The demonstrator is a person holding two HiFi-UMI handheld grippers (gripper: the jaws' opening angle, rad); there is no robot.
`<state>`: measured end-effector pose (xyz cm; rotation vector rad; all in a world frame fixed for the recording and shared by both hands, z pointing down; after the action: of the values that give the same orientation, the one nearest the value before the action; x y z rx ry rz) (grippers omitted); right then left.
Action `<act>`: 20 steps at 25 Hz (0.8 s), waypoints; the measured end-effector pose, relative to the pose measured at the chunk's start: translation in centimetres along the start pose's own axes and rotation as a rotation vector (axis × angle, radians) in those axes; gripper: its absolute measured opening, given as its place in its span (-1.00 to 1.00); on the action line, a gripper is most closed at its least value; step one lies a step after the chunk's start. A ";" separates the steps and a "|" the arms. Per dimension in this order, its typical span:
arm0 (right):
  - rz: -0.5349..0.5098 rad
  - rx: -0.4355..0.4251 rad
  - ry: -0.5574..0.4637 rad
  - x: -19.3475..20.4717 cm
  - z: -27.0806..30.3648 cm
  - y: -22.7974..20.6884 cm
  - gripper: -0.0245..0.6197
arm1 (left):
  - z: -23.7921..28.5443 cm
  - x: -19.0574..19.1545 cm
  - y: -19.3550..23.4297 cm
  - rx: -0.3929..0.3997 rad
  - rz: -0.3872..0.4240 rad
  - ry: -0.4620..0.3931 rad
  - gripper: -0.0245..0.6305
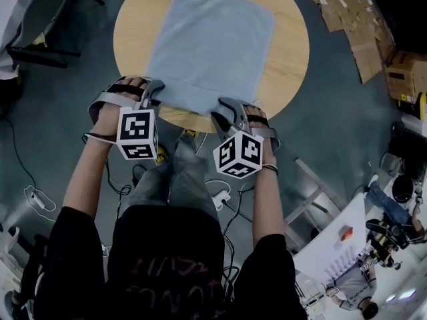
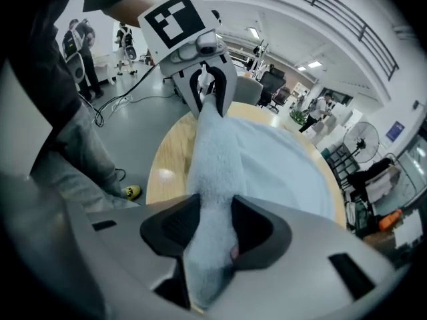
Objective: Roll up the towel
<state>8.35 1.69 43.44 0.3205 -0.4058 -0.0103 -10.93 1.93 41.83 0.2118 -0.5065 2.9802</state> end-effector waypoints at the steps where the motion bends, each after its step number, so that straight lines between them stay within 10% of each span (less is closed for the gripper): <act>1: -0.001 -0.015 0.002 0.0 0.0 0.0 -0.48 | 0.1 0.1 0.2 0.015 -0.009 -0.002 -0.56; 12: 0.036 -0.223 -0.016 0.4 -3.3 4.1 -0.69 | -2.4 0.4 -3.7 0.316 -0.076 -0.081 -0.65; 20: 0.030 -0.141 -0.041 0.6 -3.5 -0.9 -0.55 | -2.7 1.2 0.1 0.296 -0.216 -0.143 -0.58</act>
<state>10.30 1.86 40.37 0.1753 -0.4482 -0.0157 -12.41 2.87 39.51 0.4751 -0.0457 2.8252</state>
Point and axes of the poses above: the fingertips, and each gripper's own axes: z forward along the fingers, y to its left, x out of its underside, the point moved 10 cm from there along -z, backward along the fingers, and after that the axes turned 4 degrees about y, right-handed, at the moved point
